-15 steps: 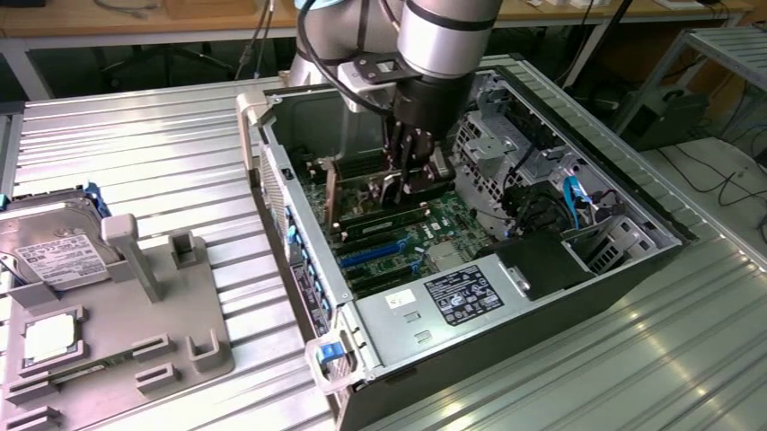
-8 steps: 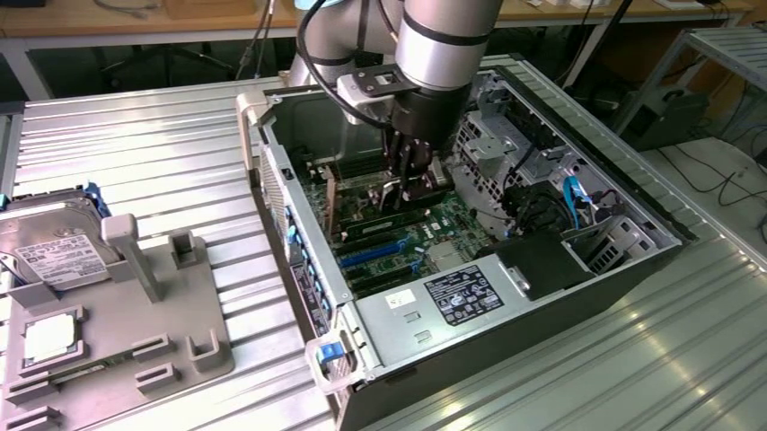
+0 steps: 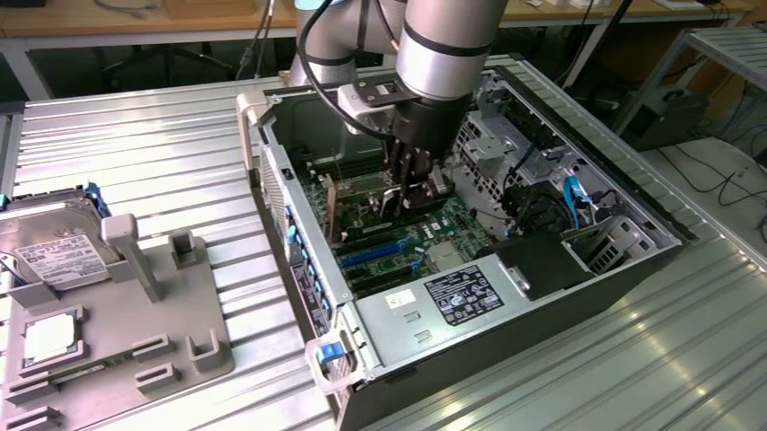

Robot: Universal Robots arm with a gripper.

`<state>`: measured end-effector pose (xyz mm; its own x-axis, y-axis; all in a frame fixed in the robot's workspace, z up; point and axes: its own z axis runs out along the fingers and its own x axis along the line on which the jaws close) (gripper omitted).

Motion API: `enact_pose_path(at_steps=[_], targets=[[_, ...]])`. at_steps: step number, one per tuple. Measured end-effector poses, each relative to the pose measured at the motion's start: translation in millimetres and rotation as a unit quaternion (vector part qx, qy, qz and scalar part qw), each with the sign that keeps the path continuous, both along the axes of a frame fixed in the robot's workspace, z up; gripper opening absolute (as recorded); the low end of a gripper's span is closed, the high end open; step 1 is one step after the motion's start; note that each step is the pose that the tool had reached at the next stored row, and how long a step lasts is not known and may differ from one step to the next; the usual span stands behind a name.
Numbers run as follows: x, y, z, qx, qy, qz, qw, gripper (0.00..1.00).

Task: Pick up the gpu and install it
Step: 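Insert the gpu into the slot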

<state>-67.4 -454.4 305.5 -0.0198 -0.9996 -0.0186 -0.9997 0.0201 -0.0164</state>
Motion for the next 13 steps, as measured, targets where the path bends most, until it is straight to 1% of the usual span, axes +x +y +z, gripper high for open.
enact_pose_path(at_steps=[6, 11, 13], targets=[[-0.7, -4.0, -5.3, 0.0001, 0.0000, 0.000, 1.0000, 0.28], [-2.0, -4.2, -14.5, 0.0001, 0.0000, 0.000, 1.0000, 0.28], [-3.2, -4.2, -16.9, 0.0001, -0.0005, 0.000, 1.0000, 0.28]])
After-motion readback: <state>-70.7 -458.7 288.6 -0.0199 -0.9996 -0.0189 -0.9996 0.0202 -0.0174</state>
